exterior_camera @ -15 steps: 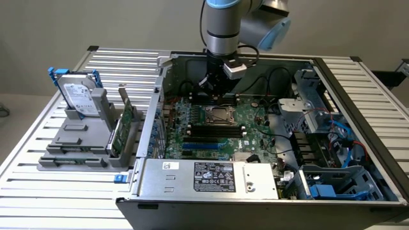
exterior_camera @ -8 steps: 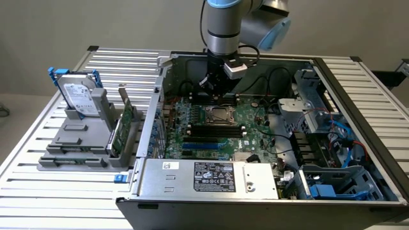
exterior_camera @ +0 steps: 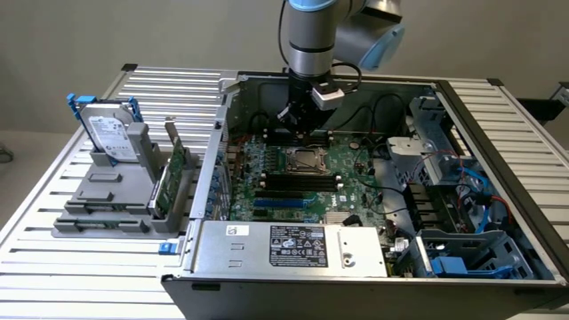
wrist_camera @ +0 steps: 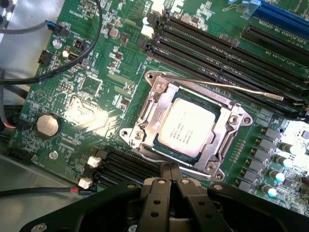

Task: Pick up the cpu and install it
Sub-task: 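Install the first cpu locking lever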

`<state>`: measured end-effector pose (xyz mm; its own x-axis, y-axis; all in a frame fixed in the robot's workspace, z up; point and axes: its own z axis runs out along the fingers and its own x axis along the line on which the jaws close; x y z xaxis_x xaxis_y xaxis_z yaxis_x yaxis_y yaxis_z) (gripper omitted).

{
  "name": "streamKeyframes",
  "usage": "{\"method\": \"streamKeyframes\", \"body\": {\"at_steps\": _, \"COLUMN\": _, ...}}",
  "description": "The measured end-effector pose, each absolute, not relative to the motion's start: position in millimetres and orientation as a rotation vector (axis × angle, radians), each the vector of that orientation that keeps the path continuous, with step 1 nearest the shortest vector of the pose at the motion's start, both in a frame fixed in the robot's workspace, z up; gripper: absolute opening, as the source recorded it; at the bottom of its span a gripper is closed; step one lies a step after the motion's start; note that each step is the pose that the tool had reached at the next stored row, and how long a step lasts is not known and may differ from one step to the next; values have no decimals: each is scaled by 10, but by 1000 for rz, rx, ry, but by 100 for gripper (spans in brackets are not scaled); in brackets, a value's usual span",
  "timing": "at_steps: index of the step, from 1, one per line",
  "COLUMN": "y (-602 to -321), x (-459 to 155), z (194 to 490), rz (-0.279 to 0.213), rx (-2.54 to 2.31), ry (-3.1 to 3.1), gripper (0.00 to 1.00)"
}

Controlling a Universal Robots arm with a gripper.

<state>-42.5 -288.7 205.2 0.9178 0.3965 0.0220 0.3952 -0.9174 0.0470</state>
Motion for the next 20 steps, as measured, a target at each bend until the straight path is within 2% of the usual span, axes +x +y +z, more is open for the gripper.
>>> {"method": "streamKeyframes", "body": {"at_steps": 20, "y": -2959, "x": -457, "z": 2112, "rz": 43, "rx": 3035, "ry": 628, "gripper": 11}}
